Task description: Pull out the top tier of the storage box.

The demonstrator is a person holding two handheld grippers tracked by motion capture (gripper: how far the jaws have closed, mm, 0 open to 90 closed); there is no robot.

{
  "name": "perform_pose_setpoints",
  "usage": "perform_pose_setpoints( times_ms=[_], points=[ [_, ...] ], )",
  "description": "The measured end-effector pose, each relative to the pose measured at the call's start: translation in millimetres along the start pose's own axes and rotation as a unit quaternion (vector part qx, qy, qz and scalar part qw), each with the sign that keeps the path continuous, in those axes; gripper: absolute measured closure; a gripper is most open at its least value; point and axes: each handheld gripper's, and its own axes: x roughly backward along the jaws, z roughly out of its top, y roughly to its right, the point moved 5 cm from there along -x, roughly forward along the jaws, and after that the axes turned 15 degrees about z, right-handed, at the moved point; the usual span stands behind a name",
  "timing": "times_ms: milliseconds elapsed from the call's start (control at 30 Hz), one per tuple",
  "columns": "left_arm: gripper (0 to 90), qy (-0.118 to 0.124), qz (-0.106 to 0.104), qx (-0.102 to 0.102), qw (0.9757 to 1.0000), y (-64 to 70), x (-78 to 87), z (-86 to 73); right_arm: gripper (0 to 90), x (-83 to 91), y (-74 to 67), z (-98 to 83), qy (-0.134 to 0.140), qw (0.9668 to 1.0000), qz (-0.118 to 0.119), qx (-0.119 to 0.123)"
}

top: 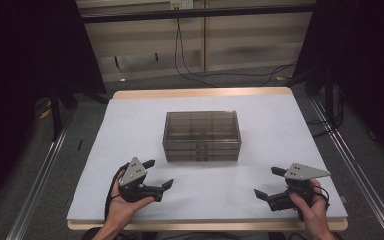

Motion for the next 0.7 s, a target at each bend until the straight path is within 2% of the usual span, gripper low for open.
perform_pose_setpoints(
  times_ms=[233, 367, 400, 433, 567, 600, 633, 700],
  points=[
    [10.7, 0.004, -0.003, -0.005, 1.0000, 1.2, -0.3, 0.1, 2.1, 0.2, -0.3, 0.0, 0.000, 1.0000, 0.001, 0.002],
    [10.7, 0.006, -0.003, 0.000, 1.0000, 2.4, -0.8, 0.4, 2.1, 0.0, -0.7, 0.0, 0.000, 1.0000, 0.002, 0.001],
    [10.7, -0.001, 0.002, -0.007, 1.0000, 1.6, -0.2, -0.1, 2.1, -0.1, -0.5, -0.1, 0.000, 1.0000, 0.002, 0.000],
    [10.7, 0.003, -0.003, -0.005, 1.0000, 2.1, -1.3, -0.2, 2.1, -0.1, -0.4, -0.1, 0.000, 1.0000, 0.002, 0.000],
    [10.7, 0.000, 0.000, -0.010, 0.9999, 2.4, -0.6, -0.1, 2.2, -0.1, -0.3, -0.1, 0.000, 1.0000, 0.002, -0.001],
    [10.8, 0.003, -0.001, -0.008, 1.0000, 3.4, -0.7, 0.2, 2.2, -0.2, -0.4, -0.1, 0.000, 1.0000, 0.002, -0.001],
    [12.4, 0.004, 0.001, -0.017, 0.9999, 3.3, -0.6, 0.9, 2.2, -0.3, -0.6, -0.1, 0.000, 1.0000, 0.002, 0.000],
    [13.0, 0.009, 0.005, -0.018, 0.9998, 3.8, -0.6, 3.4, 2.1, -0.6, -0.6, -0.1, -0.001, 1.0000, 0.002, 0.000]
  ],
)
